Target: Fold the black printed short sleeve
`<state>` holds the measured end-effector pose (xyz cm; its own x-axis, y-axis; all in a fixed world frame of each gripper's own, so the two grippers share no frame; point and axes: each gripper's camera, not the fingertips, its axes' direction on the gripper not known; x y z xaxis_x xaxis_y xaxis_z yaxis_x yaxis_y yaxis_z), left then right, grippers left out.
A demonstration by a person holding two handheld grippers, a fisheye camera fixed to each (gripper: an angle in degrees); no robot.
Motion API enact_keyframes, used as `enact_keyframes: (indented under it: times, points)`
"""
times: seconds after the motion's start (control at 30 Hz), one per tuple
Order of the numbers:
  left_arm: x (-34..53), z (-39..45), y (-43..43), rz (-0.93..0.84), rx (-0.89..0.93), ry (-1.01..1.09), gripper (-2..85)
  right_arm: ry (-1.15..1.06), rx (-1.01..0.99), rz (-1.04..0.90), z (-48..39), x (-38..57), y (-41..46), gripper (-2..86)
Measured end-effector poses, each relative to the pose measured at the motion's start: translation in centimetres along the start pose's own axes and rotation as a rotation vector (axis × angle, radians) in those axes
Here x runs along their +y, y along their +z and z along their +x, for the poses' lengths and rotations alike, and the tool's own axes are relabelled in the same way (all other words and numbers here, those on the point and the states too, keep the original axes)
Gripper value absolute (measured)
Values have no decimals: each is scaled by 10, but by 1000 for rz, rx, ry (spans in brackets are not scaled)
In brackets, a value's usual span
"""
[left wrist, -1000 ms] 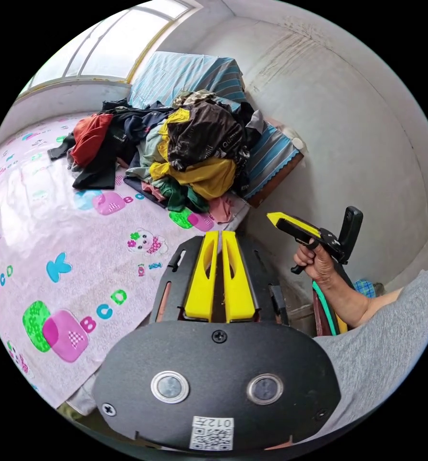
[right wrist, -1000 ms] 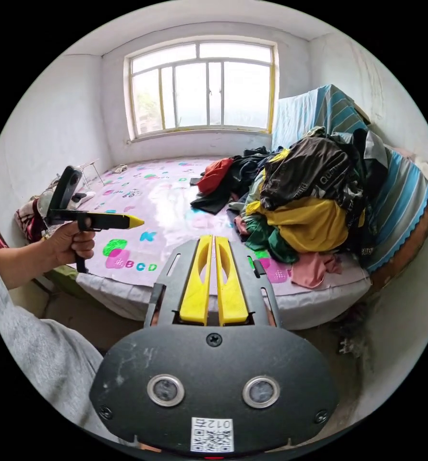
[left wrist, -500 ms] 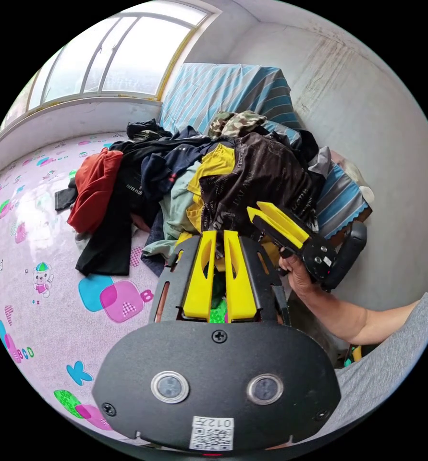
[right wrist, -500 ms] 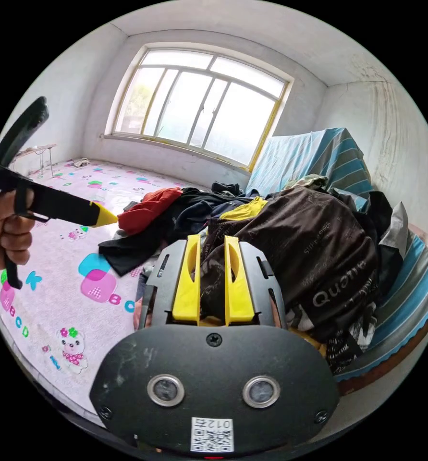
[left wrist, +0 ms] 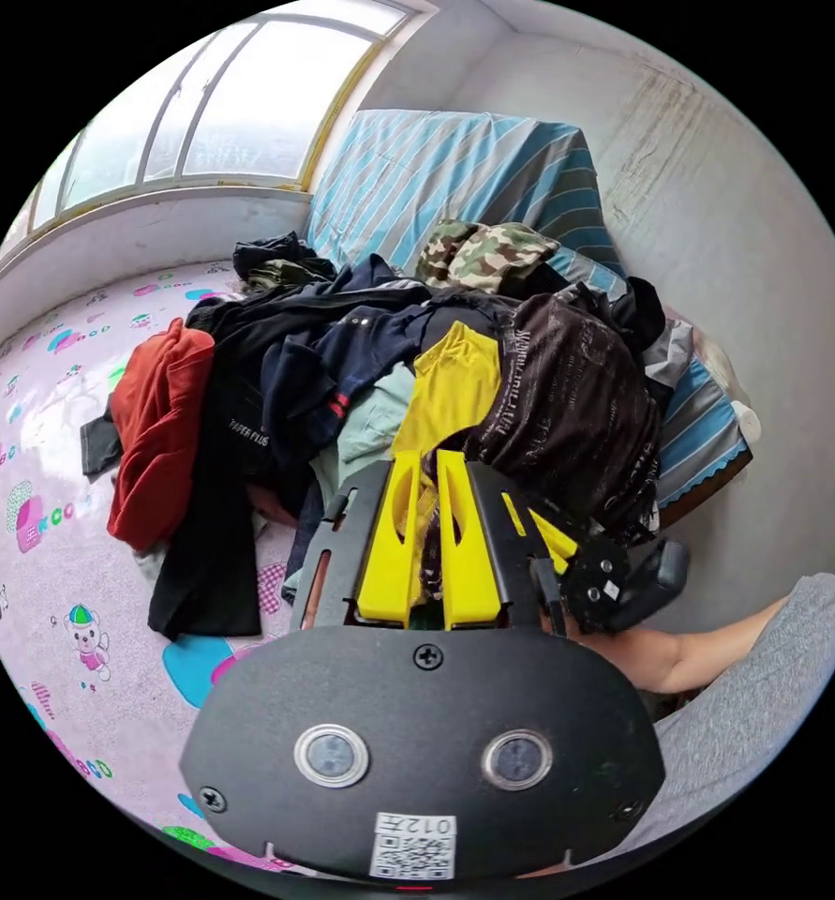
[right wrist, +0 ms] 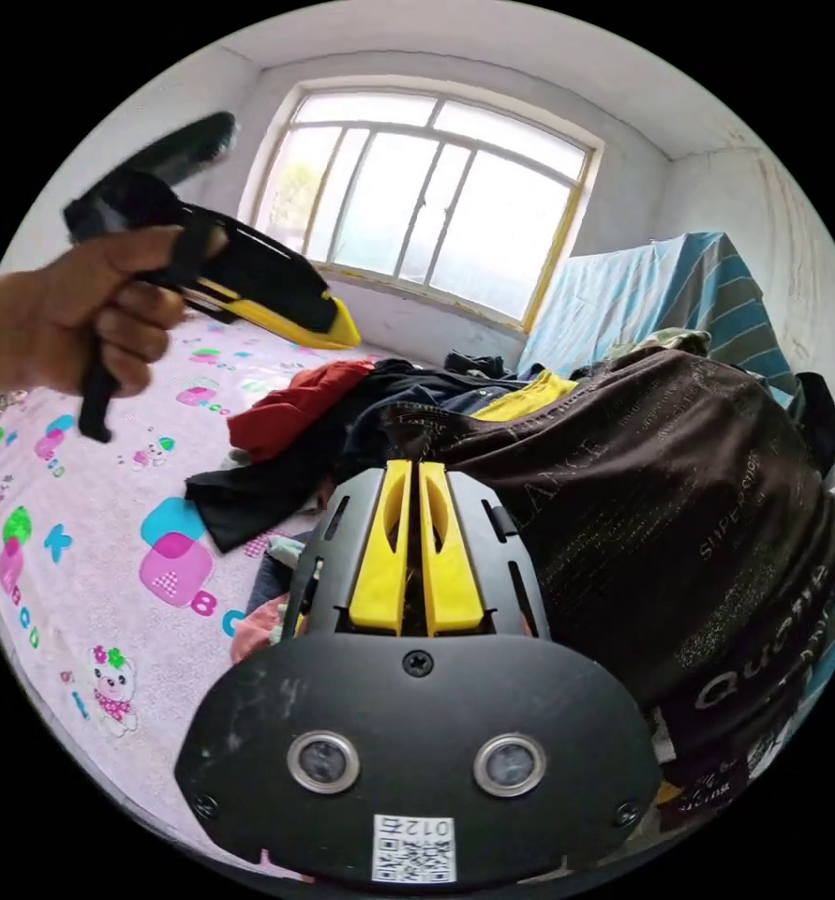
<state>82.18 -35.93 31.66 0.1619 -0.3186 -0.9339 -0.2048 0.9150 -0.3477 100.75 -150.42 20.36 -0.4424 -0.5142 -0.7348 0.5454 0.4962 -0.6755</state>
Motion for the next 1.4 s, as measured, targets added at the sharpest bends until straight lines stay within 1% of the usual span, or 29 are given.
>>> enact_keyframes:
  times: [0.03,0.07,0.13,0.2,0.3,0.4,0.53,0.67,0.73,0.83,0.9,0.97,1.03,1.13,1.17,1.2,1.23,1.3,1.33,1.4]
  points:
    - [-8,1,3,-7,28,0,39,-1,-109,58,-2,-8,-34,-9]
    - [-22,1,9,-22,93,-12,45,1,-215,111,-3,-16,-67,-9]
    - [-38,-3,19,-47,217,-53,59,-1,-336,153,-7,-28,-109,-9]
    - [-47,-13,32,-72,391,-121,78,3,-404,164,-12,-41,-140,-9]
    - [-45,-26,44,-68,546,-204,93,9,-518,150,-20,-58,-178,-9]
    - [-44,-32,52,-64,651,-261,102,47,-621,144,-24,-74,-206,-10]
    - [-49,-28,50,-48,673,-260,110,47,-722,147,-41,-100,-241,-10]
    - [-54,-21,45,-23,750,-250,112,55,-788,143,-66,-121,-266,-10]
    - [-56,-15,39,-12,745,-223,107,45,-794,140,-81,-130,-278,-10]
    - [-59,1,26,-32,702,-119,85,37,-832,142,-103,-144,-298,-10]
    - [-58,17,13,-52,668,-8,48,39,-858,144,-118,-153,-307,-10]
    - [-54,25,-5,-25,650,53,21,42,-897,153,-136,-163,-320,-9]
    - [-47,25,-27,20,668,72,9,44,-936,168,-148,-171,-331,-9]
    - [-22,1,-83,199,733,33,2,21,-1007,209,-169,-185,-353,-9]
    - [-8,-14,-111,300,770,-4,1,-7,-1034,225,-177,-192,-362,-9]
    - [9,-29,-140,384,778,-29,0,-21,-1052,234,-181,-195,-366,-10]
    - [17,-35,-154,414,765,-37,0,-42,-1091,251,-187,-202,-372,-10]
    - [56,-54,-214,483,648,-36,-1,-53,-1151,285,-194,-212,-379,-10]
    - [66,-58,-228,492,610,-40,-1,-53,-1193,308,-196,-218,-381,-10]
    - [116,-73,-288,575,505,-80,-1,-41,-1253,339,-198,-226,-379,-10]
